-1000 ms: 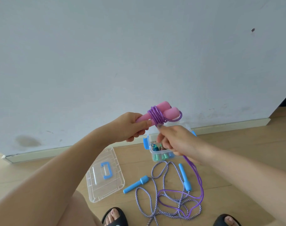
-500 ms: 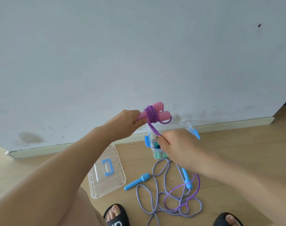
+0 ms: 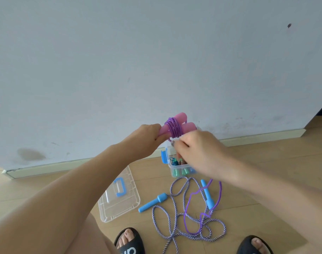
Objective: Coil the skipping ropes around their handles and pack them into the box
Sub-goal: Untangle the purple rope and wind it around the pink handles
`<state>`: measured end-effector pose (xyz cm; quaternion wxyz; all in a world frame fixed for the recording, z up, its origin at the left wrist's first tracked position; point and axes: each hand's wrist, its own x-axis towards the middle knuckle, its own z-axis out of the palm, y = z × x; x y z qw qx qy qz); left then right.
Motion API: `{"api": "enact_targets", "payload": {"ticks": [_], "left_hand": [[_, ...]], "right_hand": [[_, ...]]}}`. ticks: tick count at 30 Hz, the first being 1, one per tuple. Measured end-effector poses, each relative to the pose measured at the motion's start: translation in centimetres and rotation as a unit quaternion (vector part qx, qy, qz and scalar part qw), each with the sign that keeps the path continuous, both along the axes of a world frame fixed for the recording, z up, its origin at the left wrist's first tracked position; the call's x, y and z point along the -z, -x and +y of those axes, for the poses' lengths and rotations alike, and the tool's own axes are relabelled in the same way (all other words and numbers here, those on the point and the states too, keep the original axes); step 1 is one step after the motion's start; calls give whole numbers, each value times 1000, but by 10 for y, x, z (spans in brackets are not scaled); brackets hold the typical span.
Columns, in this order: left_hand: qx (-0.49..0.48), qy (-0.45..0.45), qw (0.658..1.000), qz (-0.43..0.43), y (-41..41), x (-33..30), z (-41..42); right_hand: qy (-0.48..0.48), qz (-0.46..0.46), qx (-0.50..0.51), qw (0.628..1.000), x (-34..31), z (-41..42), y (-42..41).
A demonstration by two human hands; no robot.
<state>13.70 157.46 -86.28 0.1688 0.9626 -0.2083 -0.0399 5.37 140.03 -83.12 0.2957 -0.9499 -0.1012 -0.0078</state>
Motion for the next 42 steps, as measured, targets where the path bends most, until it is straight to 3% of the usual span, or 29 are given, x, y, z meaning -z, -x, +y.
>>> {"api": "enact_targets", "payload": {"ticks": [5, 13, 20, 22, 26, 30, 32, 36, 42], "left_hand": [[99, -100, 989, -40, 11, -2, -2], [156, -129, 978, -42, 25, -9, -16], [199, -135, 969, -51, 40, -19, -23], [222, -111, 967, -63, 46, -21, -25], [246, -36, 967, -50, 54, -27, -25], [192, 141, 970, 39, 62, -36, -30], [153, 221, 957, 109, 58, -41, -31], [93, 315, 921, 209, 37, -30, -24], [-64, 300, 943, 130, -9, -17, 8]], "right_hand": [[-16, -21, 35, 999, -14, -34, -30], [14, -109, -3, 994, -16, -33, -45], [65, -96, -22, 993, -16, -38, -65], [55, -37, -38, 997, -11, -44, -71], [-67, 131, -57, 987, 1, -62, -79], [-134, 243, -36, 960, 34, -84, -78], [-98, 263, -9, 960, 48, -90, -75], [-145, 258, 10, 955, 48, -65, -66], [-106, 215, 21, 971, 48, -47, -39]]}}
